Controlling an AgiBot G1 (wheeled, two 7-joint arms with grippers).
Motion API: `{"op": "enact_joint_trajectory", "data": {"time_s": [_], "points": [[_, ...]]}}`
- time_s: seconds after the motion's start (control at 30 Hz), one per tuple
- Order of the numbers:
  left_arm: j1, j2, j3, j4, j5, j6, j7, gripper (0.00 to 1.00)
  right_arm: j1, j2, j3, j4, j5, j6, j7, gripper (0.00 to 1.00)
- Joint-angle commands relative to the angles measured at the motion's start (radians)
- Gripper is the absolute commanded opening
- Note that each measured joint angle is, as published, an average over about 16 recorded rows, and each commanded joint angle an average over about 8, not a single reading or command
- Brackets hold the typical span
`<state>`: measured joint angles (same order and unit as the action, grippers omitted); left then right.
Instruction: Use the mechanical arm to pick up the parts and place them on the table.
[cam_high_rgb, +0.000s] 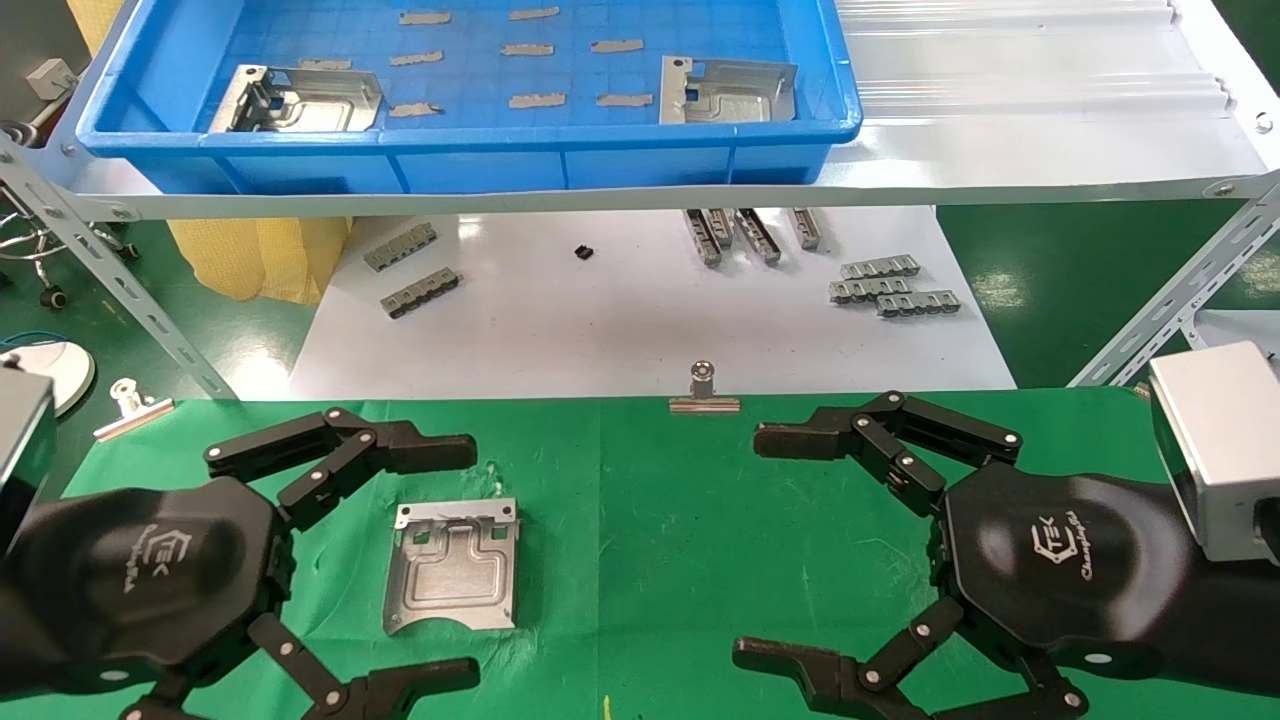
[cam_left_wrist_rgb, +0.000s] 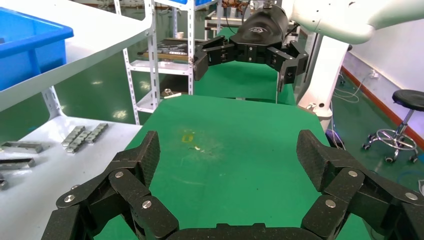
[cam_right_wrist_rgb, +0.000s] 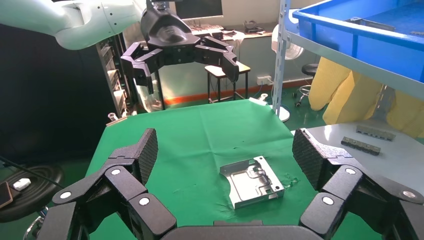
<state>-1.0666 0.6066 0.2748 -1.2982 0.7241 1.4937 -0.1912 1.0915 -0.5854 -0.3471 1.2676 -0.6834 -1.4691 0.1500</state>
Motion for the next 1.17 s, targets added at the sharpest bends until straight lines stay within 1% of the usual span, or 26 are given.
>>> {"op": "enact_joint_trajectory", "data": {"time_s": [0.03,1.17], "points": [[-0.002,0.001,0.001,0.004,0.002,0.0,0.001,1.0,0.0,0.0,0.0,0.0,0.0,0.0,0.0,1.0],[-0.009,0.006,0.006,0.018,0.008,0.002,0.006,1.0,0.0,0.0,0.0,0.0,0.0,0.0,0.0,1.0]]}}
